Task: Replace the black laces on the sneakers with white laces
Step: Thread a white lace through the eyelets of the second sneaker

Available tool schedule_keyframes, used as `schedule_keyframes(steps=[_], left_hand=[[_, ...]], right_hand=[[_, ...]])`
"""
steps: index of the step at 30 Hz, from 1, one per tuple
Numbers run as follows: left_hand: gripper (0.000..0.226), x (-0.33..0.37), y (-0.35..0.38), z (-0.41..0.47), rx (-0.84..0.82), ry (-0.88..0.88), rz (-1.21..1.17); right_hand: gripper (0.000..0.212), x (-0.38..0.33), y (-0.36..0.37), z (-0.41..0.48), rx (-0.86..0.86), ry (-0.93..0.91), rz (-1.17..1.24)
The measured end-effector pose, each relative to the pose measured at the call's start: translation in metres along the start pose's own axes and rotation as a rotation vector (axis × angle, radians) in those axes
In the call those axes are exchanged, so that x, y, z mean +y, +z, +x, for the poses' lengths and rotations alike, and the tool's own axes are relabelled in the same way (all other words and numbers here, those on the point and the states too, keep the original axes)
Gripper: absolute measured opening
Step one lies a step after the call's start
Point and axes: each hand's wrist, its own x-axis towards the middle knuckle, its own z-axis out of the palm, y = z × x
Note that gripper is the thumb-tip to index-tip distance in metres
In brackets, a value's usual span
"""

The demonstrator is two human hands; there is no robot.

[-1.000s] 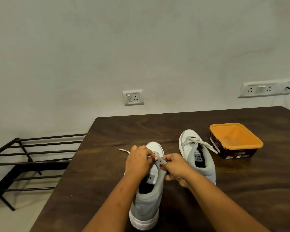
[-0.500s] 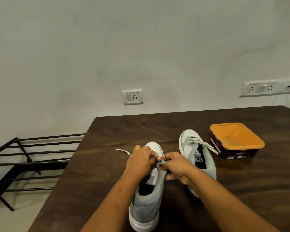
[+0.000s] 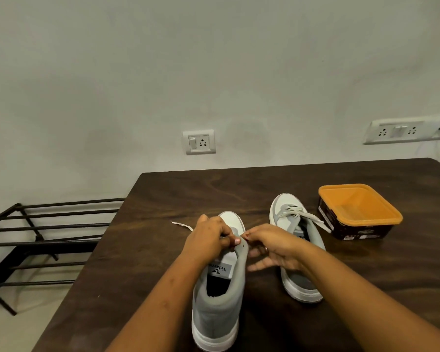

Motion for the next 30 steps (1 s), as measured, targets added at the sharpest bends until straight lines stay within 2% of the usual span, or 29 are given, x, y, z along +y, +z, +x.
schedule_keyframes(steps=[6,10,14,17,20,26,30], left_hand=[[0.02,-0.003,-0.001,-0.002,0.063,0.06,-0.067],[0.014,-0.004,-0.002,-0.003,0.057,0.094,-0.084],[0.014,-0.008,-0.002,-0.001,-0.005,0.12,-0.085],[0.018,-0.011,0.0,-0.003,-0.066,0.148,-0.007],[0.02,-0.009,0.002,-0.003,-0.014,0.156,0.06],[0.021,-0.009,0.007,-0.002,0.062,0.165,0.125],[0.02,-0.007,0.007,-0.004,0.095,0.143,0.134]], right_hand=[[0.014,0.008,0.011,0.023,0.254,-0.087,-0.148],[0.018,0.004,0.01,0.027,0.241,-0.07,-0.177],[0.012,0.002,0.009,0.028,0.252,-0.076,-0.22],[0.01,0.002,0.009,0.027,0.239,-0.086,-0.257],[0.016,0.001,0.008,0.027,0.237,-0.098,-0.303],[0.007,-0.002,0.013,0.026,0.306,-0.181,-0.389],[0.022,-0.003,0.012,0.026,0.324,-0.179,-0.488]])
